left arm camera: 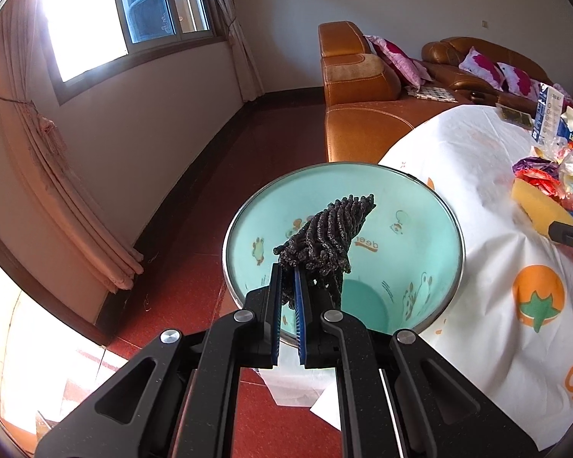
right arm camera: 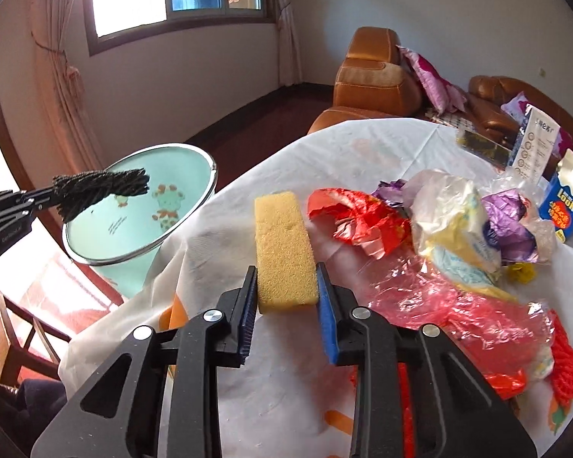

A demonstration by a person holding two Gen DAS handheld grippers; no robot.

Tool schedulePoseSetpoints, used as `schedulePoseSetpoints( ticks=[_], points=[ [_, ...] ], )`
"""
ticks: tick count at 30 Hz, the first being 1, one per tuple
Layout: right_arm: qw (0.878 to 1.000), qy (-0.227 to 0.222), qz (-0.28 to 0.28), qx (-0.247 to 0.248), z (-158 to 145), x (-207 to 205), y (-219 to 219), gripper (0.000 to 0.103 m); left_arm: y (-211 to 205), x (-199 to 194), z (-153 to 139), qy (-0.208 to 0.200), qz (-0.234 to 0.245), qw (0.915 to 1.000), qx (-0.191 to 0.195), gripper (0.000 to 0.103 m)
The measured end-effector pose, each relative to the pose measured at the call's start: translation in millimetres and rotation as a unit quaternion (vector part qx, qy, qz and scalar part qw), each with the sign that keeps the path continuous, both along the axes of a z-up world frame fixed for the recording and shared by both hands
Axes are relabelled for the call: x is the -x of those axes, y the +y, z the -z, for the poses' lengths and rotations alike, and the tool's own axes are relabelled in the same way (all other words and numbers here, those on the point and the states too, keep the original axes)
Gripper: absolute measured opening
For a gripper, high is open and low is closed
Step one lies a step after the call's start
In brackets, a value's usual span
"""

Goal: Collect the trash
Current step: 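Open the left gripper over the bin while the right gripper carries the sponge there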

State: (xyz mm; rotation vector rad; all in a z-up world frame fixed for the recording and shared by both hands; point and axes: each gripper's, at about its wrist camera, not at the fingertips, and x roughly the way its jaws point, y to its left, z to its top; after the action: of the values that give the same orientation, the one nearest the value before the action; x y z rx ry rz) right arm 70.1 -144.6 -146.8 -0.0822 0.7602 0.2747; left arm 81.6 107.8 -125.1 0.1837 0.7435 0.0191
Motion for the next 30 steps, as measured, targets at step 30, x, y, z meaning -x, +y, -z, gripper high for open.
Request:
schedulePoseSetpoints(
  ticks=[30],
  points=[
    [0.993,-0.052,-0.101,0.010,-27,-60,76,0.028,21,-10,-17,-0.024,-0.043,0.9981,-0.037,0.006]
  ],
)
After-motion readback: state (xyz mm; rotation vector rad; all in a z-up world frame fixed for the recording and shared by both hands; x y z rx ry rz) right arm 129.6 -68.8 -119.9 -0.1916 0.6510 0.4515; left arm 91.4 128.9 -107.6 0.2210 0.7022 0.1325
